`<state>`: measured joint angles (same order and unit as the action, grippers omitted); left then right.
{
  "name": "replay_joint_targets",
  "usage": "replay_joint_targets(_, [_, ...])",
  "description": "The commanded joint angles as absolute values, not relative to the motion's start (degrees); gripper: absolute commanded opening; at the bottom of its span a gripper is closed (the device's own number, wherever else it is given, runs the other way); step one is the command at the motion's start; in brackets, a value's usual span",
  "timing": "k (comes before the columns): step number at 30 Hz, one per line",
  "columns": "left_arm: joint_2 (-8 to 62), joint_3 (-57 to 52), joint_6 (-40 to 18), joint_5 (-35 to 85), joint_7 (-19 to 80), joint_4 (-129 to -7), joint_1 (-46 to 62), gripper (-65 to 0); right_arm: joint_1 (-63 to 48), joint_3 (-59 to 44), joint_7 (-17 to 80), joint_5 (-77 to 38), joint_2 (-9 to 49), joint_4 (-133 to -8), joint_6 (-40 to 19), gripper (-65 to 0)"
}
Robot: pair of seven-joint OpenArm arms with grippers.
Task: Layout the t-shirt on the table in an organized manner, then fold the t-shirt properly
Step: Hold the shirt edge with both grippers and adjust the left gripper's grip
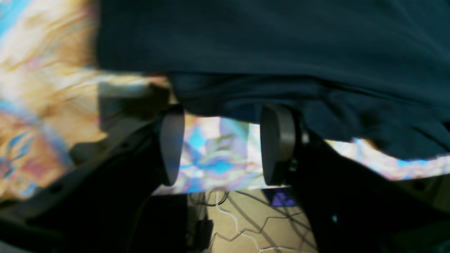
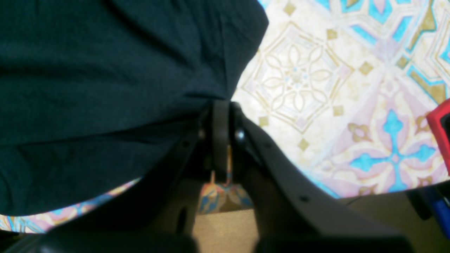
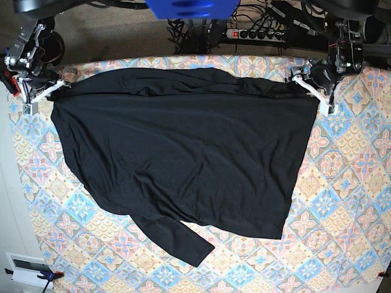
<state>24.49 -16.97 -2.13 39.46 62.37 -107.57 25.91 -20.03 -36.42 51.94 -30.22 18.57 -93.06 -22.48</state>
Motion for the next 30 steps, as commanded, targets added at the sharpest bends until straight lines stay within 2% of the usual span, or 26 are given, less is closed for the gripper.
replay_joint_targets(1, [25.2,-17.9,-2.2,40.0,62.0,-108.4,25.7,-31.5,-19.8,-37.0,50.9,-30.5,19.8,-94.0,-22.6,-65.0])
replay_joint_targets(16, [22.3,-16.0,-2.1,39.4,61.7,-97.8,20.7,-31.8,-19.8,-37.0,50.9,-30.5,19.8,-93.7,-22.6,-65.0])
replay_joint_targets(18, [22.4,-13.1,-2.3,39.6,61.7,-97.9,20.7,-35.8,-19.8,-37.0,50.9,-30.5,19.8,-93.7,-22.6,-65.0])
replay_joint_targets(21, [23.7,-9.2,-2.9,40.1,61.6,-100.7,21.2,-52.8,-19.8,-37.0,50.9,-30.5,19.8,-93.7,-22.6,-65.0])
replay_joint_targets(22, [23.8,-8.2,-4.8,40.1,61.5,-101.8,21.3,-57.6,-19.8,-37.0,50.9,-30.5,19.8,-93.7,-22.6,-65.0])
replay_joint_targets(24, [24.0,-7.9,-8.5,40.0,61.1,-104.3,23.1,-64.0,-19.8,-37.0,50.9,-30.5,19.8,-93.8,-22.6,-65.0])
replay_joint_targets(30, [27.1,-8.0,-10.9,40.8,60.8,-112.0,28.5,-65.0,-19.7,-37.1,50.8,-30.5,19.8,-93.6,-22.6,-65.0])
